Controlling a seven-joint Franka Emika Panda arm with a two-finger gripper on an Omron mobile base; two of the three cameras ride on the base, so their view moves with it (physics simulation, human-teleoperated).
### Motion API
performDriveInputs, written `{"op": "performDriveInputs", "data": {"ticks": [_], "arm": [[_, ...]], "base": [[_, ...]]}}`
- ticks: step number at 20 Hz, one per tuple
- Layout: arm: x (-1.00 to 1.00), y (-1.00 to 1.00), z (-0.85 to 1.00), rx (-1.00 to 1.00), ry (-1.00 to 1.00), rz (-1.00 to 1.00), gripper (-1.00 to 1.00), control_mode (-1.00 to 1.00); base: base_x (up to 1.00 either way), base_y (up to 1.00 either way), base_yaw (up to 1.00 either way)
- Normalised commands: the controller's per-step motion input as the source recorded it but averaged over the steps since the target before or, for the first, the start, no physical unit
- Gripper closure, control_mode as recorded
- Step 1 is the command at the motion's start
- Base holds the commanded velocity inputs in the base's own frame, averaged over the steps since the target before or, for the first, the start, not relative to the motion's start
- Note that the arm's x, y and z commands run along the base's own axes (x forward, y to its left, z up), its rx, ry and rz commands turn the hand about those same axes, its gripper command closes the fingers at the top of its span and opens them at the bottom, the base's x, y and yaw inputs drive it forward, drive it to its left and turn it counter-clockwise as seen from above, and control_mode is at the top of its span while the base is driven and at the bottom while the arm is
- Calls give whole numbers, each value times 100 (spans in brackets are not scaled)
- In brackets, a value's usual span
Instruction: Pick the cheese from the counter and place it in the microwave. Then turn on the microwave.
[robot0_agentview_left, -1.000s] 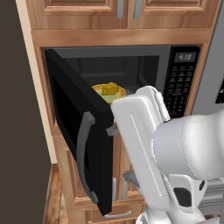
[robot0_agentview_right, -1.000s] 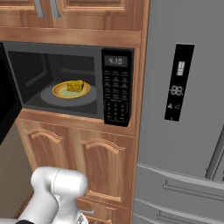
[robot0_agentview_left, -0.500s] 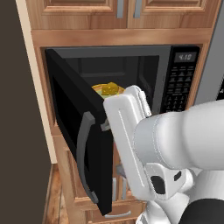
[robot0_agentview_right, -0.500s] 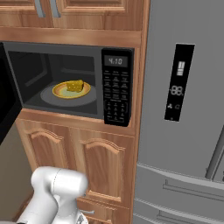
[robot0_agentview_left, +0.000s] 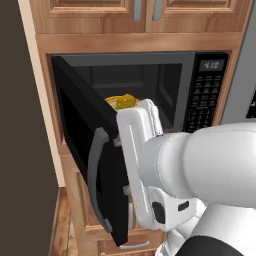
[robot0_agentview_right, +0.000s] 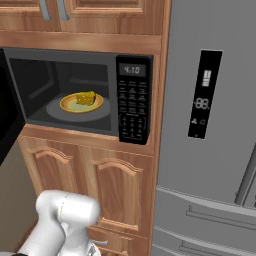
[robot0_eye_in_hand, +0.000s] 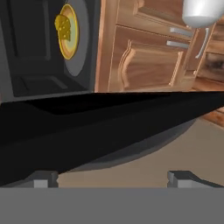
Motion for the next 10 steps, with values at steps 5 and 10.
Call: {"op": "performDriveInputs", "data": {"ticks": [5,10], "arm": [[0,18,0,-1,0,-12,-100,-100],[0,20,0,0,1,-11,-100,-100]], "base": [[0,0,0],[0,0,0]]}}
